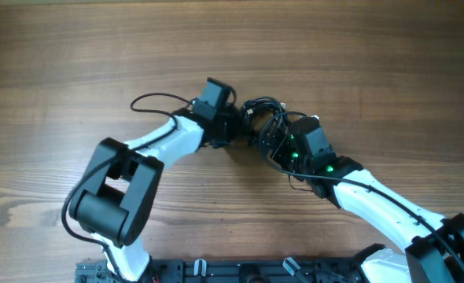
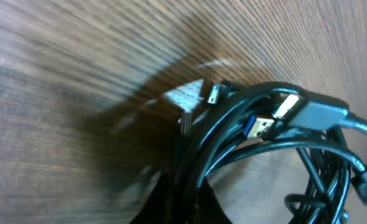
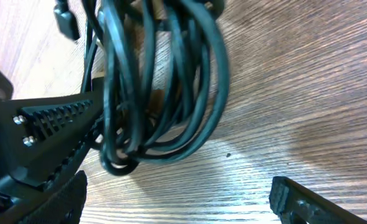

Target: Untangle cables

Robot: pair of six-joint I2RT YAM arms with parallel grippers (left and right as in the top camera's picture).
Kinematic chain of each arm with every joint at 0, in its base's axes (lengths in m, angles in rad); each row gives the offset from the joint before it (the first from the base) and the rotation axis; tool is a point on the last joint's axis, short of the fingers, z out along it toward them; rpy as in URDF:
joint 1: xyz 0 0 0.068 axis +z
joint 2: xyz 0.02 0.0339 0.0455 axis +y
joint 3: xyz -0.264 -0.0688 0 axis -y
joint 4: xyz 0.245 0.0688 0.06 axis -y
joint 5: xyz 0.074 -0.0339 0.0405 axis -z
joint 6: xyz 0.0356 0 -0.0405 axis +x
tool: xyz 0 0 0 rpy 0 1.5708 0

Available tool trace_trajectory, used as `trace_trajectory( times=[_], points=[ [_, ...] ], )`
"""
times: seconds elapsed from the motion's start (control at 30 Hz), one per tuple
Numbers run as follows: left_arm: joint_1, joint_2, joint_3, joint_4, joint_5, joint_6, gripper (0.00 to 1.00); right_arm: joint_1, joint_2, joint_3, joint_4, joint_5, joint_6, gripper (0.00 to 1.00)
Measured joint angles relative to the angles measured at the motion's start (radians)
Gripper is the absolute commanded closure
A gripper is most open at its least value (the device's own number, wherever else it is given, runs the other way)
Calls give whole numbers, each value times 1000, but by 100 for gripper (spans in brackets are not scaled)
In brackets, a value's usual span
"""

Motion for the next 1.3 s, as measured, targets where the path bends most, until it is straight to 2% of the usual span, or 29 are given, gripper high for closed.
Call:
trace_trajectory(
  times=[0.03,0.1,0.13,0.2,0.3,0.33,0.47,0.67,0.87,0.9,0.93,0.97,1.07,1.17,1.23,1.3],
  points=[
    [17,2,-5,-3,39,35,38,0,0,0,1,0,0,1],
    [40,2,-6,-54,91,110,21,0,0,0,1,1,-1,1],
    [47,-9,-5,-68,118,154,16,0,0,0,2,1,-2,0],
    [57,-31,-6,-112,135,229,17,0,0,0,5,1,-2,0],
    [61,-95,-14,-142,133,359,32,0,0,0,11,4,-2,0],
    [61,-135,-13,-142,117,409,32,-5,0,0,12,5,-2,0],
    [42,-191,31,-128,-23,560,32,-85,0,0,-14,8,-1,0],
    [-44,-177,42,79,-187,869,29,-183,0,0,-76,7,3,0],
    [-95,-18,45,113,-263,979,28,-183,0,0,-80,7,3,0],
    [-95,4,45,111,-264,986,33,-183,0,0,-79,7,3,0],
    [-95,25,45,110,-269,990,53,-183,0,0,-80,7,3,0],
    [-95,41,45,109,-271,996,64,-183,0,0,-79,7,3,0],
    [-95,66,45,94,-288,993,76,-183,0,0,-79,7,3,0],
    [-105,64,55,57,-339,880,80,-183,0,0,-79,7,3,0],
    [-108,58,71,-19,-393,726,80,-183,0,0,-73,-1,-8,0],
    [-97,45,82,-109,-422,522,73,-183,0,0,-42,-30,-50,0]
  ],
)
